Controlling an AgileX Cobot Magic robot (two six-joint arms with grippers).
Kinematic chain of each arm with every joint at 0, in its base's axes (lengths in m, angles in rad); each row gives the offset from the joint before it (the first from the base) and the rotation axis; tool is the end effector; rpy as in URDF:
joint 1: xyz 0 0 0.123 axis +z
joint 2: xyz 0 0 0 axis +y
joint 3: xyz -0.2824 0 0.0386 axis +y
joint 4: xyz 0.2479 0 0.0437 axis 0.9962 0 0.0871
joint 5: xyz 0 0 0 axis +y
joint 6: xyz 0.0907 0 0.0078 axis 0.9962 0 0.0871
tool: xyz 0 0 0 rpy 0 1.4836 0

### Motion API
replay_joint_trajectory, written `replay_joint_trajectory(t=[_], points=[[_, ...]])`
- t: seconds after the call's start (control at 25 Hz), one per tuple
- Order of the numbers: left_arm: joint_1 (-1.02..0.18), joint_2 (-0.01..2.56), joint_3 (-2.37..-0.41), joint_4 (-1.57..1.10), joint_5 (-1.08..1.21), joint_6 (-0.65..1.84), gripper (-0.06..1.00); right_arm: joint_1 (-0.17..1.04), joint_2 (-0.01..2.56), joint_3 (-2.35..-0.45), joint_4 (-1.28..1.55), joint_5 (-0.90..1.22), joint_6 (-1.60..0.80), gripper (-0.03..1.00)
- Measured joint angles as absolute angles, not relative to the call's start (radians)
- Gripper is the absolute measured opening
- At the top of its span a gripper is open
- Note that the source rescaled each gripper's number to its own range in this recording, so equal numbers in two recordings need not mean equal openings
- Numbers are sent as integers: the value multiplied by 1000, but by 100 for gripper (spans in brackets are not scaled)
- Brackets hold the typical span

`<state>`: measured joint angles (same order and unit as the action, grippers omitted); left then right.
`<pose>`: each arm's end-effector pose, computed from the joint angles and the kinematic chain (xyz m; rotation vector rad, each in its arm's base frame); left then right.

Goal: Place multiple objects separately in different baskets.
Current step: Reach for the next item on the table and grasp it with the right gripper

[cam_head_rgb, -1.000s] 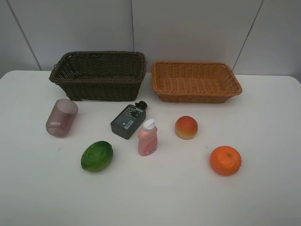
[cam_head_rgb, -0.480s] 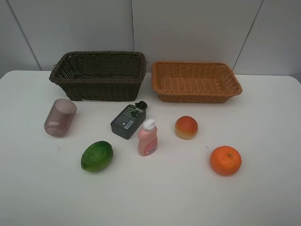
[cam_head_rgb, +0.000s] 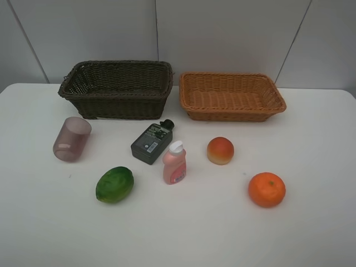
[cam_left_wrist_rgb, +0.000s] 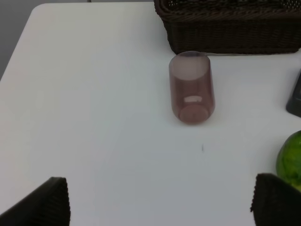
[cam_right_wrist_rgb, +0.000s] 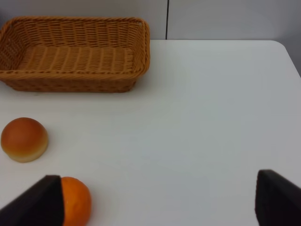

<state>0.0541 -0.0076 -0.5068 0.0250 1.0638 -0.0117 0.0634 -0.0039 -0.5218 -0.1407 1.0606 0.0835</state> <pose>-0.0071 0.0016 0.2788 -0.0683 2.0321 0.0565 -0.0078 -0.0117 0.2838 0.0288 2.0113 -0.0739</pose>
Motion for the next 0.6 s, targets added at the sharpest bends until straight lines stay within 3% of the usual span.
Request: replay_joint_trajectory(t=[0.6], points=[[54, -8, -507, 25, 1064, -12, 99, 63, 10, -524, -141, 1061, 51, 82]])
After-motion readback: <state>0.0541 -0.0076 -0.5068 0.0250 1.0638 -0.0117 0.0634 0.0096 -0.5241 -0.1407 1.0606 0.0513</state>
